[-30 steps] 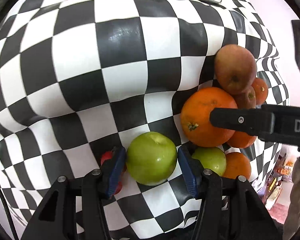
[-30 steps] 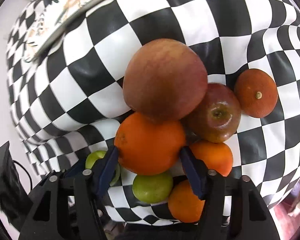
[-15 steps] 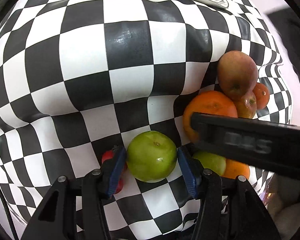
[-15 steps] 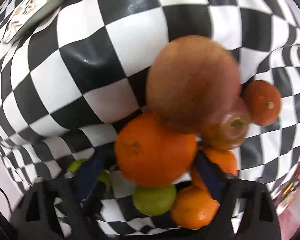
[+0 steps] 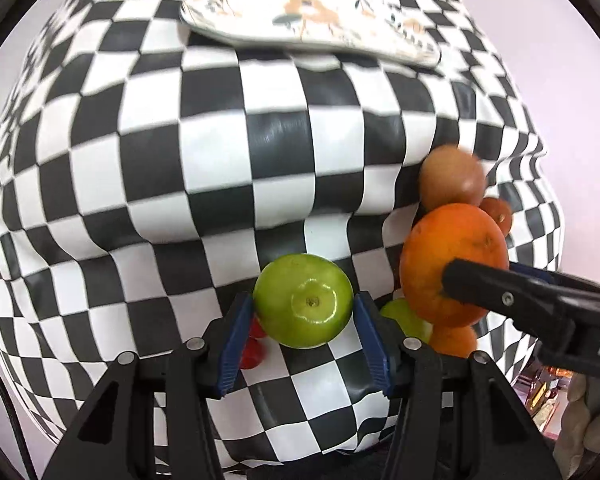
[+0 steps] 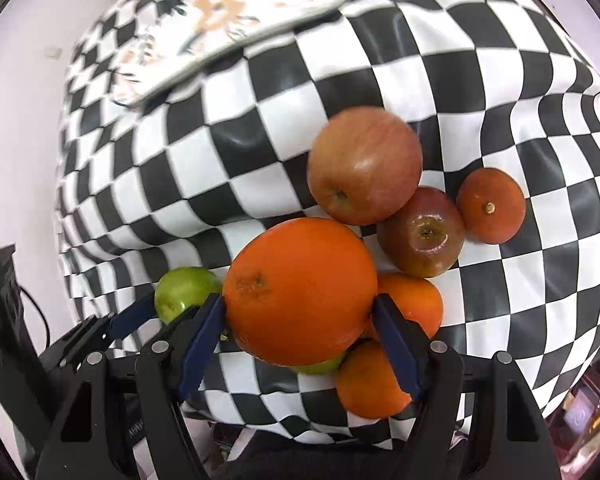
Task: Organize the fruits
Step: 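Carry both fruits onto the floral plate and open both tools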
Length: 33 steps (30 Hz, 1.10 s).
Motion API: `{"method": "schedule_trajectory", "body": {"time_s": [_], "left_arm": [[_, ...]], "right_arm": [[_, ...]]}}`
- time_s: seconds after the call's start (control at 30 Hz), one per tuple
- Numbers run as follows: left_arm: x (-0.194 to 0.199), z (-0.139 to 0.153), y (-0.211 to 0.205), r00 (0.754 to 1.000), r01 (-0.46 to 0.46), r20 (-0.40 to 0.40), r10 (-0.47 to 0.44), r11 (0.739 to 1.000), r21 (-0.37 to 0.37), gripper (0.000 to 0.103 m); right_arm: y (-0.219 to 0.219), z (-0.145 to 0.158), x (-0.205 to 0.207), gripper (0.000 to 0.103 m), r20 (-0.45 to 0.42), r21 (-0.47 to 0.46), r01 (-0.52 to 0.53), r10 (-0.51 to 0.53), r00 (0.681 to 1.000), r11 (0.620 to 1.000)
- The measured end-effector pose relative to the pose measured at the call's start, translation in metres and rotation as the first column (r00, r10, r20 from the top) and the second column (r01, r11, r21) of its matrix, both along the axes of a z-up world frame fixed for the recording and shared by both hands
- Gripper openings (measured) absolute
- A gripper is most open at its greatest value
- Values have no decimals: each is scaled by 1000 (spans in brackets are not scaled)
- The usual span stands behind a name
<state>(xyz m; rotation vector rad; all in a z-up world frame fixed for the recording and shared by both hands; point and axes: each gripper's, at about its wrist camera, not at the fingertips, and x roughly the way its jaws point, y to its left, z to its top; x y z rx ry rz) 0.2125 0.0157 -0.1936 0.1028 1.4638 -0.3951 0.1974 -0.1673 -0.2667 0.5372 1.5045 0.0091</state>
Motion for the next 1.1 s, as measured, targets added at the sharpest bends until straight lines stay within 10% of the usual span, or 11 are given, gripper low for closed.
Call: {"method": "schedule_trajectory", "body": {"time_s": [0.23, 0.47, 0.8, 1.1], "left_arm": [[3, 19, 25, 998, -49, 45, 53, 995, -86, 48], [86, 70, 11, 989, -94, 92, 112, 979, -182, 47], [226, 20, -28, 985, -170, -26, 168, 979, -115, 34], [246, -23, -45, 985, -156, -77, 156, 988, -5, 34]], "right_arm": [[-13, 55, 6, 77, 80, 64, 17, -22, 997, 998], [-36, 107, 66, 77, 182, 101, 30, -48, 982, 994], [-30, 55, 222, 77, 111, -42, -43, 47, 993, 998], [-41, 15, 265, 78, -3, -72, -72, 72, 997, 995]]}}
